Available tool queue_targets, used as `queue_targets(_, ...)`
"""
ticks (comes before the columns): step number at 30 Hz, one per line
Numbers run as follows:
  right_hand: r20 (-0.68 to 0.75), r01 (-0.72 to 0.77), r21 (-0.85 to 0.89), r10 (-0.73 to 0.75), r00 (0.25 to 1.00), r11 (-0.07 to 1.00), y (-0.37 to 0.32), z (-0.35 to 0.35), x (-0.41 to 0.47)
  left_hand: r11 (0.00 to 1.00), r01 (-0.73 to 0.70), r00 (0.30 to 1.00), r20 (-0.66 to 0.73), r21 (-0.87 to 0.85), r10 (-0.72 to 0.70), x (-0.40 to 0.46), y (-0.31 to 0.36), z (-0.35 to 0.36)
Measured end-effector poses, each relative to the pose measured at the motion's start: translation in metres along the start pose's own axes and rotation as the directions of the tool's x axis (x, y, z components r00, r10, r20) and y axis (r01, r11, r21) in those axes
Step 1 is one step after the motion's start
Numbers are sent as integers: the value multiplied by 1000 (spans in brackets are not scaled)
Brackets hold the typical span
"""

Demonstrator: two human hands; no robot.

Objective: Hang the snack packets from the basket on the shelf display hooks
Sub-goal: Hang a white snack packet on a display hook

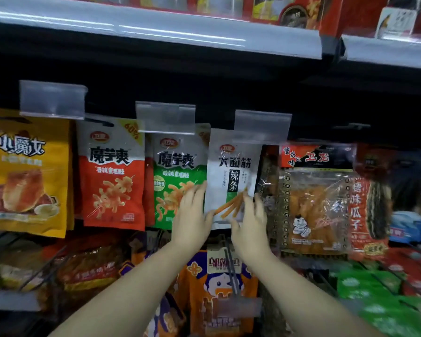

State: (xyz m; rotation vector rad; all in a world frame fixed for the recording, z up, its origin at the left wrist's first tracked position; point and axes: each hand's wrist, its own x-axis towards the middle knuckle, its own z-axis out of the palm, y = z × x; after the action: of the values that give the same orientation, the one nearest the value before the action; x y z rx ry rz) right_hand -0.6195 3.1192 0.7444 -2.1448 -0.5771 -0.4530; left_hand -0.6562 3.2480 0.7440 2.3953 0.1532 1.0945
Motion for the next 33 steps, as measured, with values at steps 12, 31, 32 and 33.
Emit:
queue_targets(12, 151, 40, -438, 29, 988, 898, -15, 4, -100, 913, -188, 970, 212, 363, 115, -94, -61, -68)
queue_targets(31, 454, 358, -375, -167, 875, 855, -100, 101, -253, 854, 43, 914, 325, 519, -244, -281, -142, -206)
queue_targets(32, 466, 362, -382, -161, 870, 850, -105, 106, -263, 840, 35, 898, 351, 542, -264, -289, -150, -212)
queue_targets(33, 472, 361, -389, -153, 868, 847, -109, 113, -272, 832, 20, 891, 368, 555, -267, -297, -159, -219)
